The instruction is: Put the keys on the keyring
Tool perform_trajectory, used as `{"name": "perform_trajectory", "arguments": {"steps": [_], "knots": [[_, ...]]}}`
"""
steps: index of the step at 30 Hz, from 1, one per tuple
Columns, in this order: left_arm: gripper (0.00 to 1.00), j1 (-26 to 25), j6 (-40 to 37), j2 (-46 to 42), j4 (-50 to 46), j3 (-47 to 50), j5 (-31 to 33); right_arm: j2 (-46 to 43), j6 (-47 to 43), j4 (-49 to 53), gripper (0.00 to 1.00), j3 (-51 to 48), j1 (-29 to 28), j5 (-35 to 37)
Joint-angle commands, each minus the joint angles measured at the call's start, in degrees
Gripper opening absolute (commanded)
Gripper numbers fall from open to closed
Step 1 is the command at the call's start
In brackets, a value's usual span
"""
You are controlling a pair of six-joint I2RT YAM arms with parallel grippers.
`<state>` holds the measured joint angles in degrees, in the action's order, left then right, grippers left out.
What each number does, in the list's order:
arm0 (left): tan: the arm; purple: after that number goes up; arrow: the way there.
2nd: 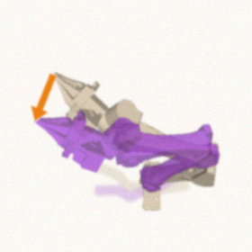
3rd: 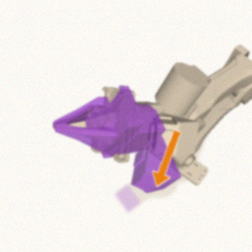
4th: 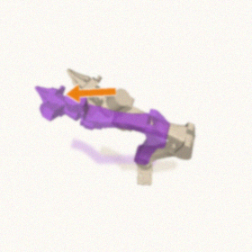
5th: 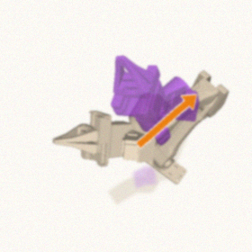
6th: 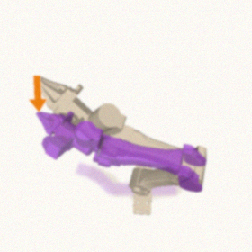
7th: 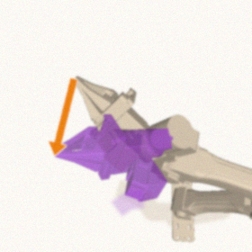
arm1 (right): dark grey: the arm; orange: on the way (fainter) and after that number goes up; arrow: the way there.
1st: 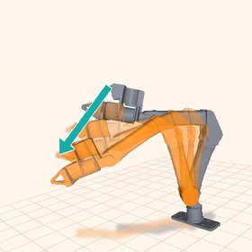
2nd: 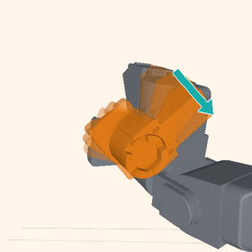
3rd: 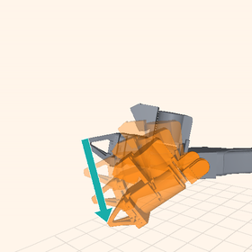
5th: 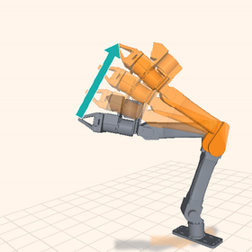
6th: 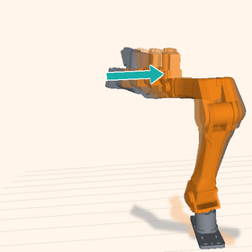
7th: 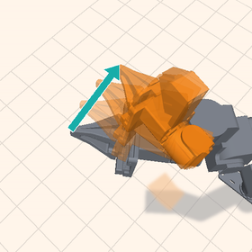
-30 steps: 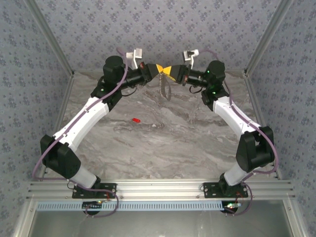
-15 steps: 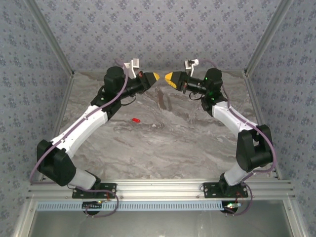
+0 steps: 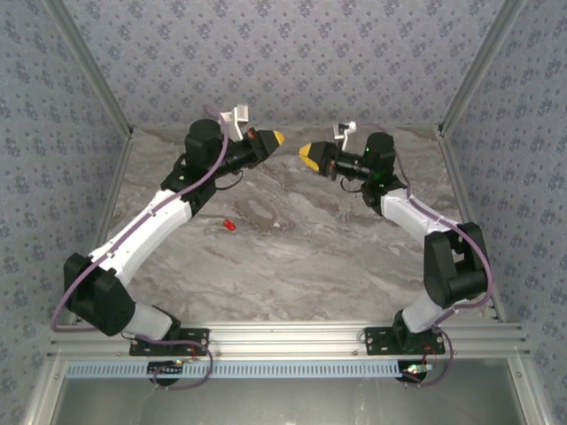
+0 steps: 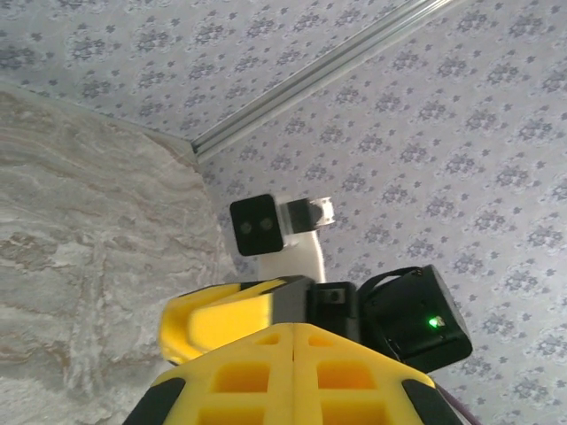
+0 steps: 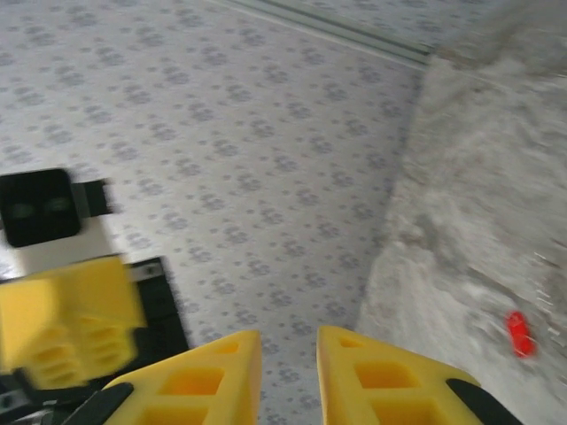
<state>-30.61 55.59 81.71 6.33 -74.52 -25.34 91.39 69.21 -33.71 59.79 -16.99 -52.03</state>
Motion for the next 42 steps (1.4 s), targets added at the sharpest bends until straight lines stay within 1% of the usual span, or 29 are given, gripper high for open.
{"name": "perform_trajectory", "arguments": {"steps": [1, 3, 7, 8, 10, 13, 16, 19, 21, 25, 29, 32, 37, 42], "knots": [[0.04, 1.1, -3.7, -3.2, -4.4, -0.1, 2.2, -0.7, -10.1, 11.7, 0.29, -1.5, 0.0, 2.2], [0.14, 1.8, -4.4, -3.9, -6.5, 0.4, 3.2, -0.8, -13.9, 16.7, 0.32, -1.8, -0.4, 3.3], [0.59, 3.1, -5.4, -5.1, -12.6, 2.1, 7.3, -1.7, -23.6, 30.0, 0.38, -1.8, -1.6, 9.3], [0.68, 3.4, -5.8, -5.1, -14.3, 2.3, 8.4, -1.9, -24.6, 31.5, 0.40, -2.0, -1.8, 9.7], [0.80, 4.0, -6.3, -5.0, -18.2, 3.2, 11.0, -2.3, -26.9, 35.0, 0.43, -2.6, -2.2, 11.1], [0.90, 5.6, -6.1, -4.4, -21.1, 6.0, 14.5, -3.3, -29.9, 39.4, 0.48, -3.6, -2.3, 12.4], [0.97, 7.8, -5.4, -2.4, -21.4, 9.0, 16.1, -4.1, -31.8, 42.2, 0.51, -3.9, -2.4, 15.0], [0.98, 10.0, -6.1, 1.7, -22.5, 9.6, 16.8, -4.5, -35.2, 46.9, 0.52, -3.5, -2.5, 17.3], [0.98, 11.5, -7.2, 5.4, -23.9, 8.3, 16.4, -4.6, -36.1, 48.4, 0.52, -3.4, -2.5, 18.7], [0.98, 13.6, -9.8, 15.0, -27.2, 1.8, 15.0, -4.4, -35.8, 48.8, 0.52, -3.3, -2.4, 20.4], [0.98, 13.8, -13.1, 23.8, -32.0, -6.6, 14.3, -4.1, -34.9, 49.6, 0.52, -2.8, -2.4, 23.2], [0.98, 13.9, -13.6, 28.4, -33.8, -10.4, 13.6, -4.3, -33.9, 53.2, 0.52, -0.9, -2.4, 25.4], [0.98, 13.9, -12.6, 32.9, -34.4, -13.0, 15.2, -5.8, -34.3, 57.4, 0.52, 1.6, -2.0, 27.8], [0.98, 13.7, -10.5, 33.9, -32.9, -11.4, 15.5, -5.8, -33.9, 56.6, 0.52, 2.3, -1.3, 28.9]]}}
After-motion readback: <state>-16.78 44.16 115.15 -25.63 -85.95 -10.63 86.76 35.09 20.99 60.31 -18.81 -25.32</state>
